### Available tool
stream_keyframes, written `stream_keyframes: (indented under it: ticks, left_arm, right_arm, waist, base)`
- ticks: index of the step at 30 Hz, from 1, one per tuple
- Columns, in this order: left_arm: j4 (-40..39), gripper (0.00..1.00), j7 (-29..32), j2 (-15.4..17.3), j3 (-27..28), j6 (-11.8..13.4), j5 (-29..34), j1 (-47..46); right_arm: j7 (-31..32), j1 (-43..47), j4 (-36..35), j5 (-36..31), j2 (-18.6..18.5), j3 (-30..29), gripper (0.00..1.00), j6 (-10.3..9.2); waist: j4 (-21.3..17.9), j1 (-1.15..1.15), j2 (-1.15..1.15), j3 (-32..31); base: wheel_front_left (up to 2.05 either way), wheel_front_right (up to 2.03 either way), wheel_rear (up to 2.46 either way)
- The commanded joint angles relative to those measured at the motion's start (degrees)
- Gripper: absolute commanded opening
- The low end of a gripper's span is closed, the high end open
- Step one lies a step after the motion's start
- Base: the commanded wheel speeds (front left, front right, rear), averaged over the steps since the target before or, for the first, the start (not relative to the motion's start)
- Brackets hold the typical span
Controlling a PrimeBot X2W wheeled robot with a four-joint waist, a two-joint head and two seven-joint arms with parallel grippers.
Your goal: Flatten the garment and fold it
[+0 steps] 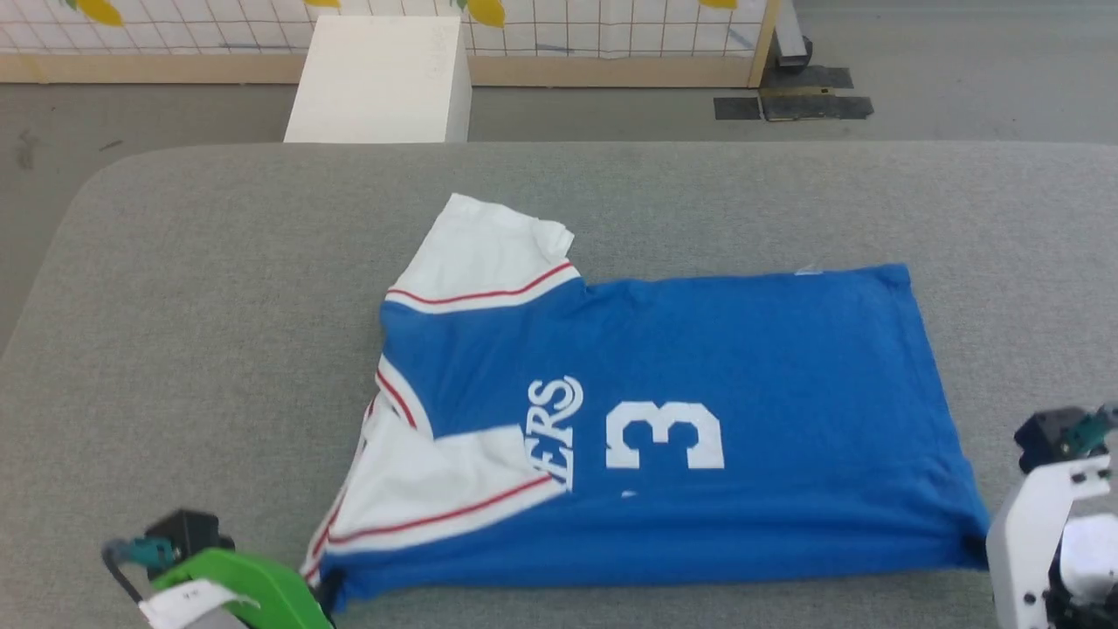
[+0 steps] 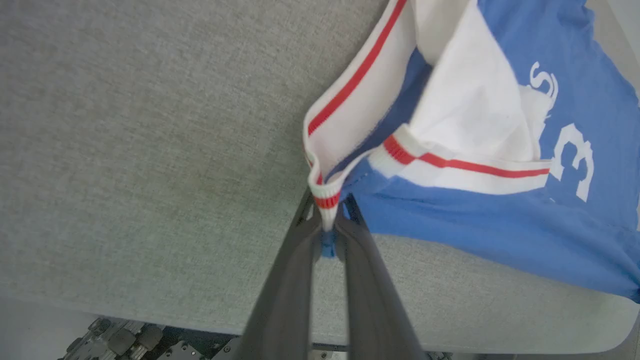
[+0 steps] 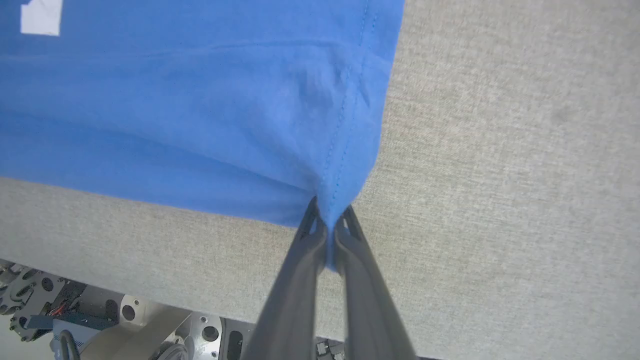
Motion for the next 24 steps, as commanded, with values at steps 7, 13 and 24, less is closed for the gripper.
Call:
stream_keyframes:
  ticks: [7,13,24]
  left_arm:
    - [6.57,0.0,1.46,-1.25,-1.13,-1.26,-1.54,-0.74]
    - [10.62,0.73,1.9,-1.28,-1.53,-2.32,-1.56,-3.56]
    - [4.35,1.0,2.2,2.76,0.47,-1.5,0.21,-6.53]
  right_arm:
    - [-0.18,2.26,4.81,-0.83,1.29,0.78,0.0,-0.11]
    - [-2.31,1.37,7.89,-1.14,1.95,1.96,0.45,-0.11]
    - [-6.94,-1.52,4.3,1.71,1.61,-1.47,1.0,-0.11]
  waist:
    - [0.27,0.0,0.0,0.61]
    - [-0.06,0.0,0.0,0.61]
    - [-0.65,0.0,0.0,-2.53]
  base:
    - [0.0,0.0,0.0]
    - [0.0,0.0,0.0]
    - [0.0,0.0,0.0]
